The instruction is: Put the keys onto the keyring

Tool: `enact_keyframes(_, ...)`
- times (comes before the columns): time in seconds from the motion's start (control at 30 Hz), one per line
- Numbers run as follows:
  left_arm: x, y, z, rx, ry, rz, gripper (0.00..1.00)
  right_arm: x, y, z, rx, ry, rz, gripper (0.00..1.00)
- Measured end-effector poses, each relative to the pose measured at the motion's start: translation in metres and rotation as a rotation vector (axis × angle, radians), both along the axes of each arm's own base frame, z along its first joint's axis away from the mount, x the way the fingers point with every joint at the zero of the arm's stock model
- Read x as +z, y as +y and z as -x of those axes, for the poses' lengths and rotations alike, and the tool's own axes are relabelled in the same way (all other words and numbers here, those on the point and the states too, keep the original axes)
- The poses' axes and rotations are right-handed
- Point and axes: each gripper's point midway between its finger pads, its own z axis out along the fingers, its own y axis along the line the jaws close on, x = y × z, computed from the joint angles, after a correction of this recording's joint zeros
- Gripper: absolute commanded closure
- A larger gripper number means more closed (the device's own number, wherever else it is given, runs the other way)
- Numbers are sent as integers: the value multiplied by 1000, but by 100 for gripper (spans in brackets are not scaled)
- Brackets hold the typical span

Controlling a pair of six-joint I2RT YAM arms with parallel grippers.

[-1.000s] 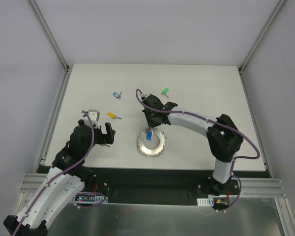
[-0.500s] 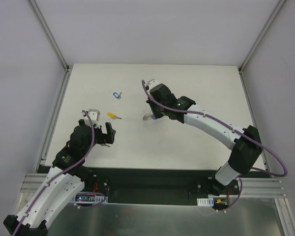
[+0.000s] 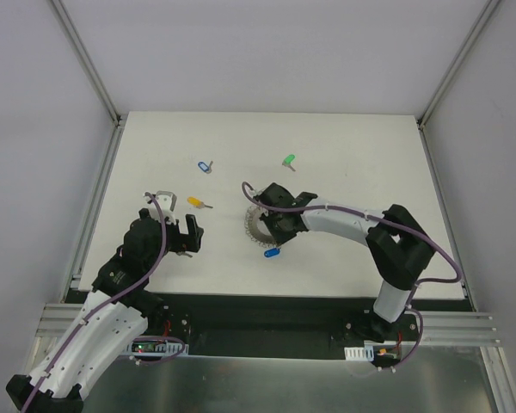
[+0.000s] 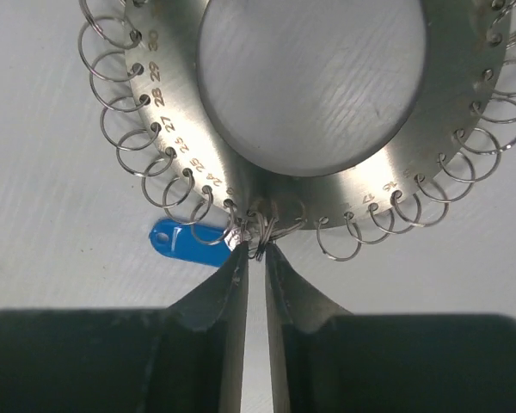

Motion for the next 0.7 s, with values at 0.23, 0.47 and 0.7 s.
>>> enact_keyframes(0.23, -1, -2, 0, -8, 7, 1, 1, 2, 0, 9, -52, 18, 6, 48)
enact_keyframes(0.47, -1, -2, 0, -8, 7, 1, 1, 27, -13, -6, -204, -54, -23, 55)
enact_keyframes(0.7, -1, -2, 0, -9, 7, 2, 1, 26, -18, -11, -271, -74, -21, 59)
